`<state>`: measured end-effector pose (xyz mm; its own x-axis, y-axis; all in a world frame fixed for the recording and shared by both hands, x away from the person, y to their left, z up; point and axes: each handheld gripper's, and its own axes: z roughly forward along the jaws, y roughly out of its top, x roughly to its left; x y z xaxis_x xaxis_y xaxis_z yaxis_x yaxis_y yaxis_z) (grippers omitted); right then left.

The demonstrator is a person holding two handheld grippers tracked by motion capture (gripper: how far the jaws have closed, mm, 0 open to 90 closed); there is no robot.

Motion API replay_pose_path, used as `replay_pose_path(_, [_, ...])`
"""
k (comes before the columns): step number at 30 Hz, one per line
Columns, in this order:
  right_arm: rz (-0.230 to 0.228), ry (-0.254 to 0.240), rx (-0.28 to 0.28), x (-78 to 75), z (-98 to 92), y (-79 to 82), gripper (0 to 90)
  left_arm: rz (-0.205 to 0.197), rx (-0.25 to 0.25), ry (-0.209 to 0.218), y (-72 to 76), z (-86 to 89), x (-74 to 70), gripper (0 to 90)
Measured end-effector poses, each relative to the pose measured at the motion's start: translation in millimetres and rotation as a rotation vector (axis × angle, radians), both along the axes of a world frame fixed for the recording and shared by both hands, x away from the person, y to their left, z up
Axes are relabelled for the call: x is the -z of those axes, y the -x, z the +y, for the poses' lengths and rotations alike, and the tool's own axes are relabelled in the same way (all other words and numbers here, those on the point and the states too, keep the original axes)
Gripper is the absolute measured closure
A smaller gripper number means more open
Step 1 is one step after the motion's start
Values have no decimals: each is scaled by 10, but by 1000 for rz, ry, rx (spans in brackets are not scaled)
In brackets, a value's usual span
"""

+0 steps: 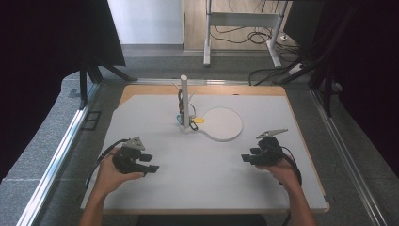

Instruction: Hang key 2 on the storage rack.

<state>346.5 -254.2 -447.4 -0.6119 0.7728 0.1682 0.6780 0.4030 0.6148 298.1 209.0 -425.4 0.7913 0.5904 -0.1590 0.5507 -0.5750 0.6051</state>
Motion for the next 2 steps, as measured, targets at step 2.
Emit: replay_pose_path(2, [-5, 11, 53, 98, -86, 9, 437, 0, 2, 3, -6, 4, -2, 460])
